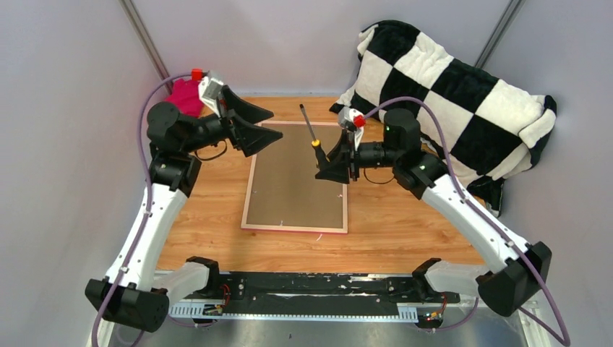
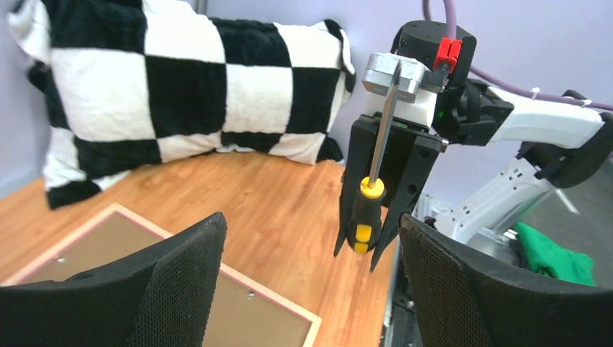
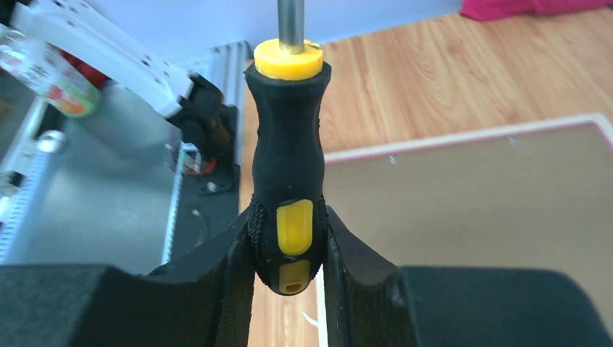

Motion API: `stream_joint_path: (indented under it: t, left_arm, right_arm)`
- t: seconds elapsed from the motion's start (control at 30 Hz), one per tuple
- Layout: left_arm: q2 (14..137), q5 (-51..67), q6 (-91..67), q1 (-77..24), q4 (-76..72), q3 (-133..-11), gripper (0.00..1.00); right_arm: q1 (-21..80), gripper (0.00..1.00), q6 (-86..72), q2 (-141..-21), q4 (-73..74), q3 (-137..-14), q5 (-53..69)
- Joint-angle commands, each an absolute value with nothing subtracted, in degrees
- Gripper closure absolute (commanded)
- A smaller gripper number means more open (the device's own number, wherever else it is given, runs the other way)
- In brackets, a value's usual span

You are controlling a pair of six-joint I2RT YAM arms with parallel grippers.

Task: Take the photo out of the frame
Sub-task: Pick up the screwdriver from the center of the board.

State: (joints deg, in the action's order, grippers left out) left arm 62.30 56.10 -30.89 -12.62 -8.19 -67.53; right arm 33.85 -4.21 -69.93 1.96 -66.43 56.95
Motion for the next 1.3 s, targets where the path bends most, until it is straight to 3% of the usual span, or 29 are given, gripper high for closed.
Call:
stream_joint_path:
  t: [0.0, 0.13, 0.33, 0.43, 0.67, 0.9, 1.27]
  left_arm:
    - [58.5, 57.7, -28.4, -10.4, -9.8, -67.2, 0.09]
    - [57.8, 53.9, -25.6, -10.3, -8.3, -65.4, 0.08]
    - [64.6, 35.2, -7.3, -12.0, 19.4, -75.1, 0.14]
    - [67.7, 40.4, -6.5, -12.5, 21.9, -76.8, 0.06]
    - [70.6, 47.0, 9.3, -23.6, 34.7, -80.9, 0.04]
    - [70.2, 53.2, 12.8, -25.9, 37.5, -79.5, 0.03]
    - [73.5, 51.6, 14.8, -31.9, 39.5, -79.2, 0.04]
  right_arm:
    - [32.6, 1.00, 17.4, -65.5, 25.9, -69.0, 46.9]
    - [32.5, 1.00, 27.3, -63.8, 35.5, -68.4, 39.0]
    - [32.6, 1.00, 33.9, -63.1, 43.1, -66.8, 32.3]
    - [32.6, 1.00, 35.7, -61.7, 43.9, -64.4, 32.8]
    - [32.6, 1.00, 40.9, -60.4, 49.4, -62.8, 33.9]
    - [32.5, 1.00, 45.0, -57.8, 54.4, -61.5, 35.9]
    - [32.6, 1.00, 45.8, -67.3, 59.9, -67.5, 38.2]
